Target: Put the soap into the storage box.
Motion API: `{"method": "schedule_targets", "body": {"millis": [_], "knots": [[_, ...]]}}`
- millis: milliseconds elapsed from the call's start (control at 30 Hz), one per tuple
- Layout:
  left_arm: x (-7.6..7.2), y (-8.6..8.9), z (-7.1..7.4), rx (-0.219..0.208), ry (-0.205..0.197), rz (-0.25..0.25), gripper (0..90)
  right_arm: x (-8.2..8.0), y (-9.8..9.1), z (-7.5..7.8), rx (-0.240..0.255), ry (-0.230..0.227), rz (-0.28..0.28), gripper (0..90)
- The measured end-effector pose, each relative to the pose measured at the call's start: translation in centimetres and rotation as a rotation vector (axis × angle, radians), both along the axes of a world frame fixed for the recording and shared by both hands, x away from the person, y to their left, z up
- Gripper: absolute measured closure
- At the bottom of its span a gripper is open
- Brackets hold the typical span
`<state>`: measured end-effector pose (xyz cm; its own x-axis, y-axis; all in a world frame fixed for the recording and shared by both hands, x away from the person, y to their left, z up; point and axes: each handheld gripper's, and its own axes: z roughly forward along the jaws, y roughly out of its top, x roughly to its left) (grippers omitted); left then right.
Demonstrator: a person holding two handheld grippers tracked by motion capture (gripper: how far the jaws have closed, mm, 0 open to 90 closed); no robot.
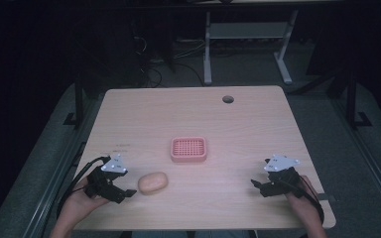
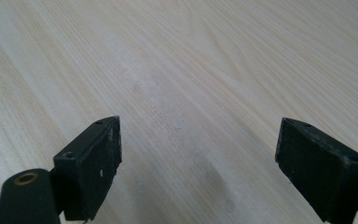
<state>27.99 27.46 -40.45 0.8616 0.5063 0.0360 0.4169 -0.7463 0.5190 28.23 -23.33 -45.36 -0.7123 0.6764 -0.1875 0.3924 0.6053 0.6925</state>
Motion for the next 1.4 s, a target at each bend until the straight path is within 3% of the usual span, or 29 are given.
{"method": "schedule_targets", "body": {"millis": [233,400,1000,1400], "knots": [[0.2,-0.4,0.5,0.01,0.004,-0.016,21.7,0.0,0.0,0.0,-0.002,0.003,-0.001,13.8],[0.6,-1.2,0.0,0.019,0.028,-0.031,21.6,-0.1,0.0,0.0,0.004,0.005,0.0,13.8],[2.1,-4.3,-0.1,0.061,0.047,-0.098,21.6,-0.2,-0.1,0.1,0.01,-0.002,0.0,13.8],[2.8,-5.4,-0.7,0.062,0.066,-0.107,22.2,-0.1,-0.1,0.1,0.013,-0.002,0.006,13.8]]}}
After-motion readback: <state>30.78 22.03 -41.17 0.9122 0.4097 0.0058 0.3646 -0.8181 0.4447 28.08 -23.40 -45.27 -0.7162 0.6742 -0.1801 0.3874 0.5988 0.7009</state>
